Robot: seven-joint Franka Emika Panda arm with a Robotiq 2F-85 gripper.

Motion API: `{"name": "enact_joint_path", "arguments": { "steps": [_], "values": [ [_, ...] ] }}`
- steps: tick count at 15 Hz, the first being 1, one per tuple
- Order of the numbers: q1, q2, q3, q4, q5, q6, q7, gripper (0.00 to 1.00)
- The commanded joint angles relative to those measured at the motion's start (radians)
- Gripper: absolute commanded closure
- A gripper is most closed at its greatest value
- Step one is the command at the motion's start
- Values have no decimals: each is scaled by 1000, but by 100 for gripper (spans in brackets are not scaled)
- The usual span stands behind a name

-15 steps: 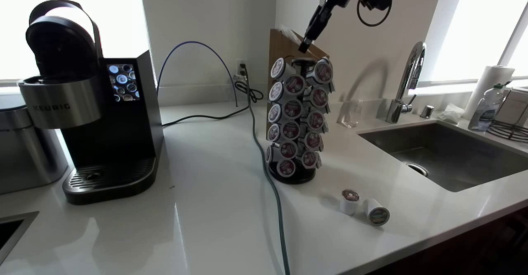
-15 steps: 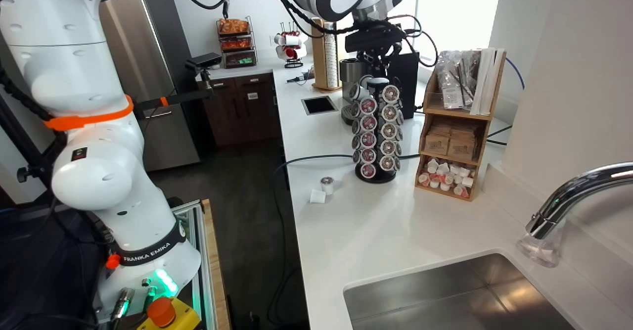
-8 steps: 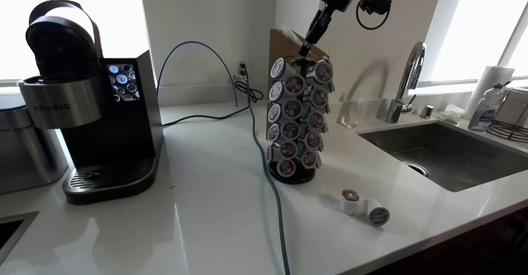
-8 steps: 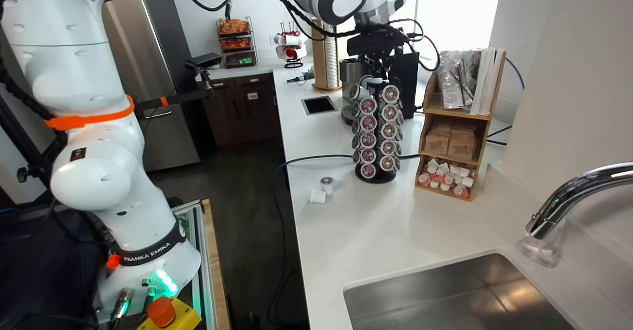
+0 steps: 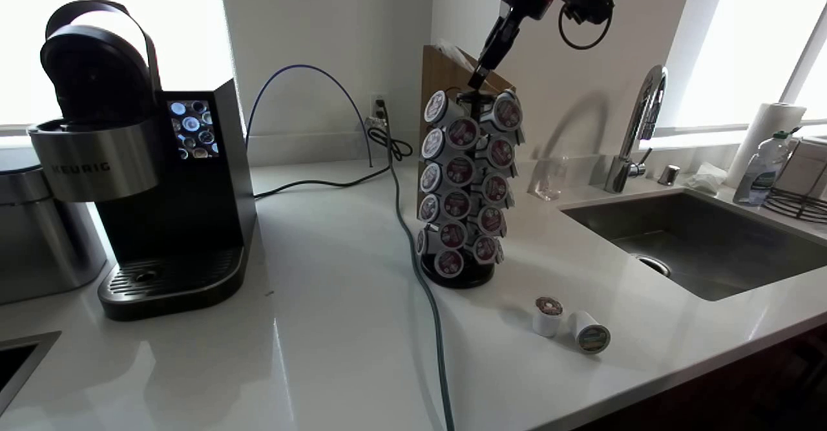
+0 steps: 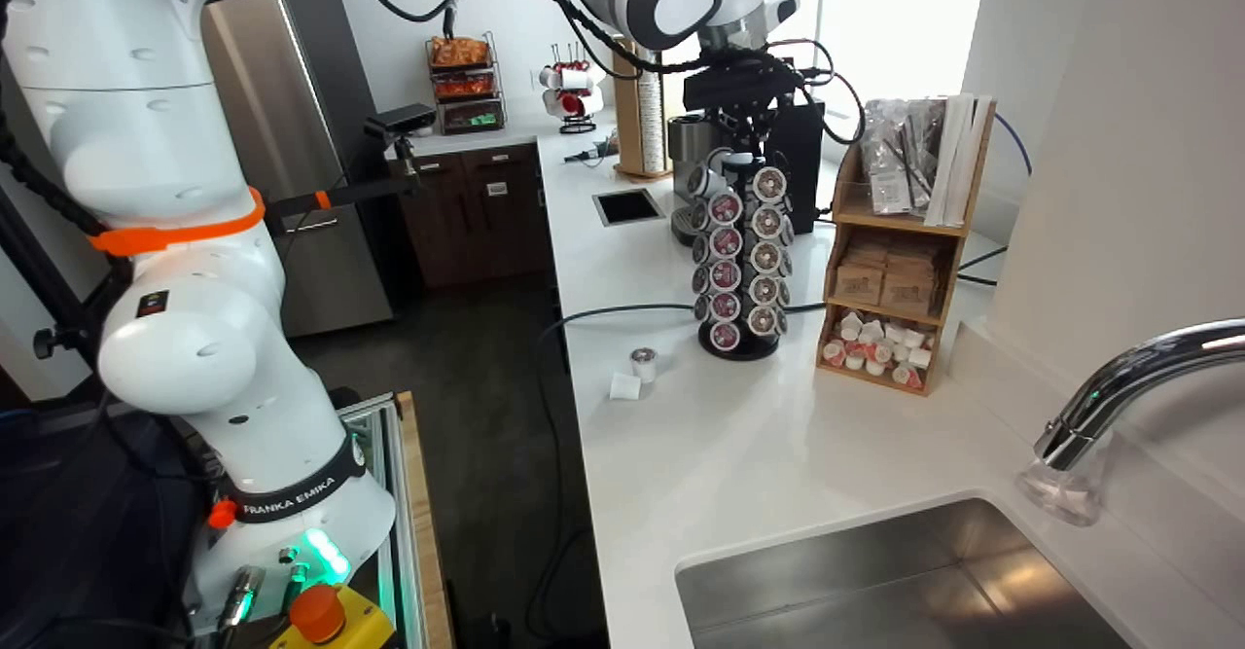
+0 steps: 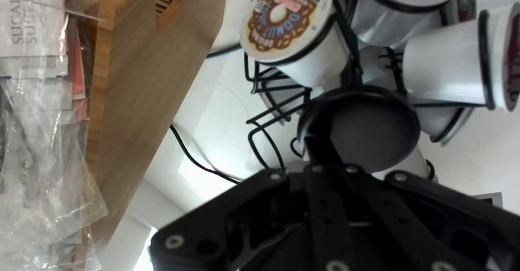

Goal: Rotate the coffee pods stand then put one coffee pod from the counter on the stand.

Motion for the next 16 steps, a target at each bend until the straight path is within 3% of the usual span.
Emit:
{"name": "enact_joint_path", "arguments": {
  "steps": [1,16],
  "values": [
    [-16,10,14,15,40,-36,-19,100],
    [-11,-1,10,33,9,-138,48,100]
  ]
}}
